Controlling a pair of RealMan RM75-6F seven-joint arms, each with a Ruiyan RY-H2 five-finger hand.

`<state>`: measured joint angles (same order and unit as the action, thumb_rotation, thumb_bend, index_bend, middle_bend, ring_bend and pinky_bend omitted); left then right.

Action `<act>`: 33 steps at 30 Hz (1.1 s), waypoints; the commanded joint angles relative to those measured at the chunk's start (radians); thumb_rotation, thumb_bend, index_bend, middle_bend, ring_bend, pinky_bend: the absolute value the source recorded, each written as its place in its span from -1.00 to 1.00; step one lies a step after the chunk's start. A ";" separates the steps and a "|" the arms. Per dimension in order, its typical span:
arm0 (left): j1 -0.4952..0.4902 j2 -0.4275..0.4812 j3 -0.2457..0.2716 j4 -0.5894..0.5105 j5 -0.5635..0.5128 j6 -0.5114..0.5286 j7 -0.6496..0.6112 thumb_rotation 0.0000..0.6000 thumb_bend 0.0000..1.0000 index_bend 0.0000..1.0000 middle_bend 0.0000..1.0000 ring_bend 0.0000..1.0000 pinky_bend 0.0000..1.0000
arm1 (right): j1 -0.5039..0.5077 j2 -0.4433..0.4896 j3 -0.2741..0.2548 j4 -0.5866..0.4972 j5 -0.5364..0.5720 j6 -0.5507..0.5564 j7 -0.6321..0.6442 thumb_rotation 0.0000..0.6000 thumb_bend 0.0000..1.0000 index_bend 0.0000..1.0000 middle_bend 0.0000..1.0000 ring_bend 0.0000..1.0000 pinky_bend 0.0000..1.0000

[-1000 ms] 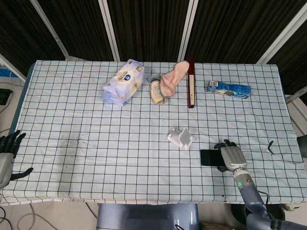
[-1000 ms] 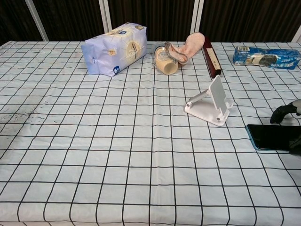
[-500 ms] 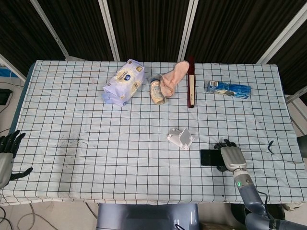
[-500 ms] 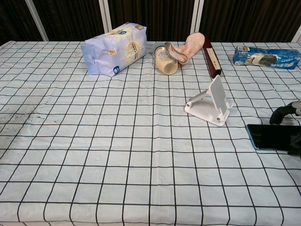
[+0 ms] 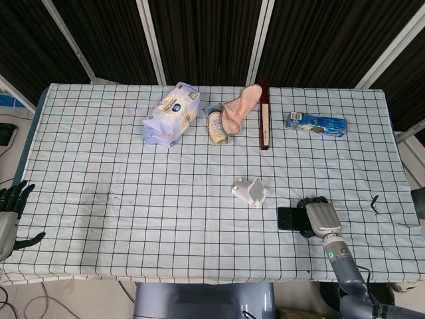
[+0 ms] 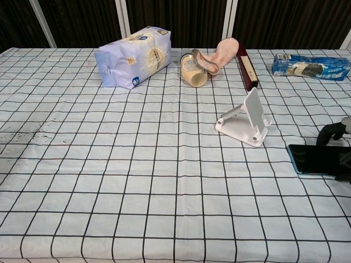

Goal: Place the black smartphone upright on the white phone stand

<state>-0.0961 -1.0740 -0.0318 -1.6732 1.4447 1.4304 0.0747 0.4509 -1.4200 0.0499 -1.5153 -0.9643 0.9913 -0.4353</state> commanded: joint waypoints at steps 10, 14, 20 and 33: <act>0.001 0.001 0.002 -0.002 0.004 0.001 -0.003 1.00 -1.00 -1.00 -1.00 -1.00 -1.00 | -0.012 0.038 -0.001 -0.047 -0.038 0.009 0.050 1.00 0.22 0.16 0.10 -0.15 -0.63; 0.001 0.002 0.002 -0.003 0.004 0.002 -0.003 1.00 -1.00 -1.00 -1.00 -1.00 -1.00 | -0.018 0.071 0.006 -0.087 -0.055 0.011 0.090 1.00 0.24 0.16 0.10 -0.13 -0.63; 0.002 0.002 0.002 -0.005 0.004 0.003 -0.003 1.00 -1.00 -1.00 -1.00 -1.00 -1.00 | -0.032 0.120 0.027 -0.140 -0.079 0.027 0.165 1.00 0.25 0.16 0.10 -0.14 -0.63; 0.000 -0.005 0.000 0.000 0.008 0.005 0.001 1.00 -1.00 -1.00 -1.00 -1.00 -1.00 | -0.112 0.008 0.218 -0.254 -0.031 0.218 0.556 1.00 0.24 0.16 0.09 -0.14 -0.63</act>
<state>-0.0961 -1.0786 -0.0313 -1.6734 1.4525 1.4350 0.0751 0.3673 -1.3339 0.2032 -1.7389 -1.0328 1.1286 0.0410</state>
